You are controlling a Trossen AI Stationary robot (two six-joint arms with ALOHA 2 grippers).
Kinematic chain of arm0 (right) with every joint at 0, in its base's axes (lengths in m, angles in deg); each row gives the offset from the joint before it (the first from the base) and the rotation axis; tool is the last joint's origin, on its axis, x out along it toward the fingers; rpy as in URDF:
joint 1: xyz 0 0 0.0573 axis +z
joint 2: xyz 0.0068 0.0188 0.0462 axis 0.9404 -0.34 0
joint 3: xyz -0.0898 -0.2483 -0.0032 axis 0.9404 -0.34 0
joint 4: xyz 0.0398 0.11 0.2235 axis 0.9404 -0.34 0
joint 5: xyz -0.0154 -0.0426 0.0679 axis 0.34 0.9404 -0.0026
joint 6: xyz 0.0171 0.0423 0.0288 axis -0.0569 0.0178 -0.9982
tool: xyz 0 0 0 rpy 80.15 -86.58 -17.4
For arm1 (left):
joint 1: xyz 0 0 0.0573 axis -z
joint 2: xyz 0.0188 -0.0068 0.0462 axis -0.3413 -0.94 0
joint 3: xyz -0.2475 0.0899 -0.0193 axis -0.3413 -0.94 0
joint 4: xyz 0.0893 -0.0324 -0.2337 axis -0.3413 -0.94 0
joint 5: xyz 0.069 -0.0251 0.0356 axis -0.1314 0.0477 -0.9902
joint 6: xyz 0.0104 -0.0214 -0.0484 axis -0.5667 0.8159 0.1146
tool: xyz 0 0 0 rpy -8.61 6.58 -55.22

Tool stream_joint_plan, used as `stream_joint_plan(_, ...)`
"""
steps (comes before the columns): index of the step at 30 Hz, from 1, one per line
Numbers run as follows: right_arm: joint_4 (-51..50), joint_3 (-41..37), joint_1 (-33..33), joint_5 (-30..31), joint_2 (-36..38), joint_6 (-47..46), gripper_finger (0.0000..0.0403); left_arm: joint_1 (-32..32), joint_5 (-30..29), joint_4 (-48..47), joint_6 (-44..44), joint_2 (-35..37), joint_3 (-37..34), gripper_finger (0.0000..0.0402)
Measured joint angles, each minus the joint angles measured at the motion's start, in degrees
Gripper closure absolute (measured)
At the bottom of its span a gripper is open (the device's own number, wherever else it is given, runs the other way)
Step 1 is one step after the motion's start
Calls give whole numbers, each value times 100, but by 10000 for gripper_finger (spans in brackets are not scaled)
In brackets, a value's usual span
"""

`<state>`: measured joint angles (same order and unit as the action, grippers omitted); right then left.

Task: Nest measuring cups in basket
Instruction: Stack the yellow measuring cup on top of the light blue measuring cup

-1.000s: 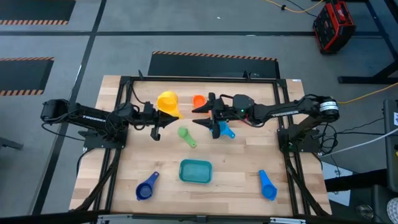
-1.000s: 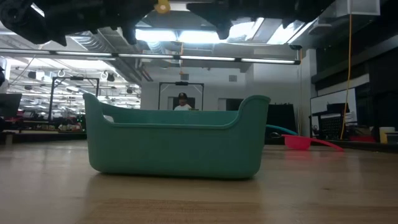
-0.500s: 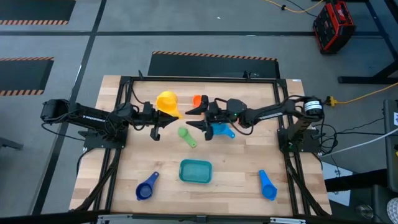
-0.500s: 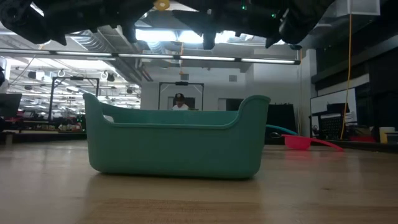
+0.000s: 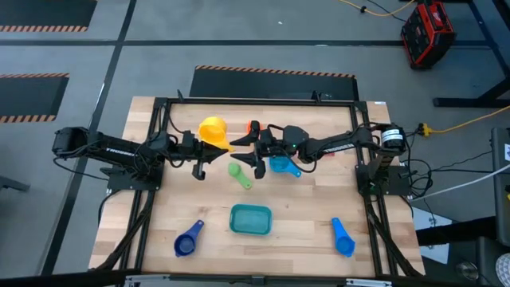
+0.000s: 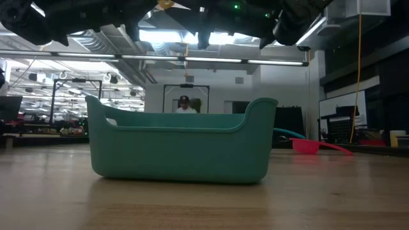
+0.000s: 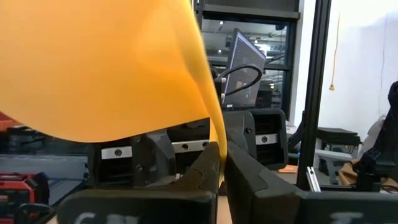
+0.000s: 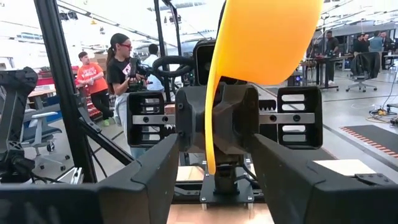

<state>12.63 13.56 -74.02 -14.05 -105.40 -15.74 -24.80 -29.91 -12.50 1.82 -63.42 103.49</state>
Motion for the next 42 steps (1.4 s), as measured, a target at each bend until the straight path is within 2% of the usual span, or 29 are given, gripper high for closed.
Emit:
stream_joint_plan(19,-87,-1,4,-8,2,-1,386,-2,-27,18,-19,0,0,395)
stream_joint_plan(31,-92,-3,4,-26,2,-15,394,-2,-26,7,-12,0,0,377)
stream_joint_plan(42,-140,-3,-74,-26,5,-35,395,-2,-27,-68,0,0,0,310)
